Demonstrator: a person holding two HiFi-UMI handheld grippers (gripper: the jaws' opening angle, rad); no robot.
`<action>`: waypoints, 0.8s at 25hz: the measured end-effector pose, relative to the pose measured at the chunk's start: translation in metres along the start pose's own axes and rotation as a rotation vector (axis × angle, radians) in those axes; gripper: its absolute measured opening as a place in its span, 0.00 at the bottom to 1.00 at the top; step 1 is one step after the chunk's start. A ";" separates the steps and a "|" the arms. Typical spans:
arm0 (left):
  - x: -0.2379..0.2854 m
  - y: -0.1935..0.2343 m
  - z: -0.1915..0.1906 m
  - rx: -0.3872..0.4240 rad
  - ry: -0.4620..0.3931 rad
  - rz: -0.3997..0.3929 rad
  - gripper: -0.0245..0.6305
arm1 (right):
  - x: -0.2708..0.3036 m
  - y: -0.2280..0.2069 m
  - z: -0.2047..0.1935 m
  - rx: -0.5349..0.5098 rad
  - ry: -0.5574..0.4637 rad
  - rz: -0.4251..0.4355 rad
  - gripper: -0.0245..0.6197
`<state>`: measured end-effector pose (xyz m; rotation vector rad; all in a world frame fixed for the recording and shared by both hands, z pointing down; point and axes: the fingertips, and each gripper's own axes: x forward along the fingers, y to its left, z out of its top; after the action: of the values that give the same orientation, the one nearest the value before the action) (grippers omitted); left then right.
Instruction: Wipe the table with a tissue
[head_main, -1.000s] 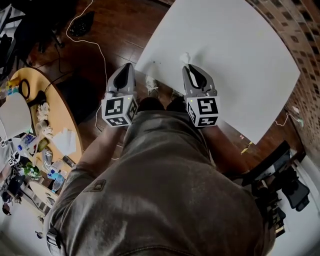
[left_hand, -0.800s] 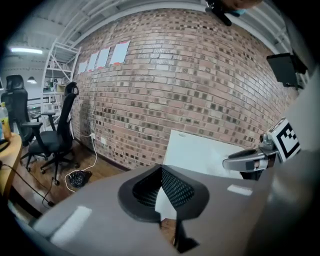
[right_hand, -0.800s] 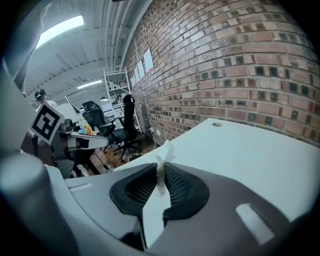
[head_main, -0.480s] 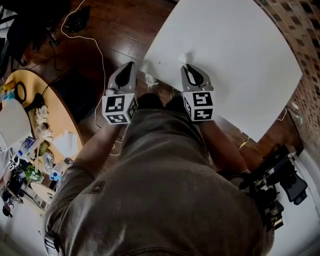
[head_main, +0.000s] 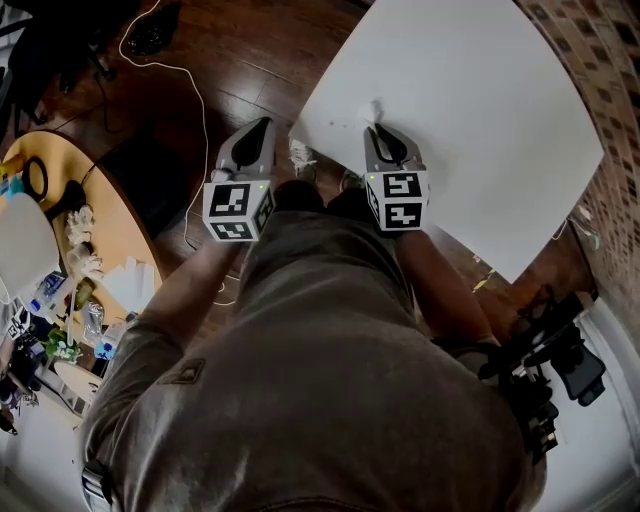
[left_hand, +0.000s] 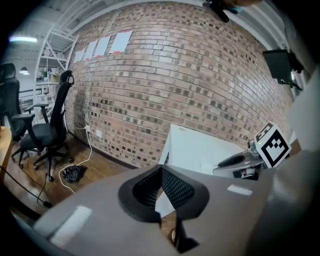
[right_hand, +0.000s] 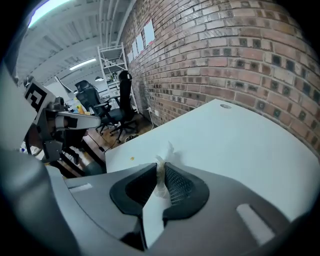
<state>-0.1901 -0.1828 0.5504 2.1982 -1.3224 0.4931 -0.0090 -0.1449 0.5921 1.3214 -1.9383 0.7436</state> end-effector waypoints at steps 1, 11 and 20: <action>0.000 0.002 -0.001 -0.006 0.003 -0.001 0.04 | 0.000 0.000 0.000 -0.003 0.007 -0.004 0.14; 0.003 0.012 0.001 -0.026 -0.002 -0.026 0.04 | 0.002 0.004 0.000 -0.012 0.046 -0.027 0.14; 0.000 0.012 0.005 -0.020 -0.015 -0.030 0.04 | 0.004 0.017 -0.002 -0.025 0.064 -0.002 0.14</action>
<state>-0.2004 -0.1900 0.5494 2.2057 -1.2943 0.4509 -0.0257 -0.1397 0.5950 1.2691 -1.8893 0.7496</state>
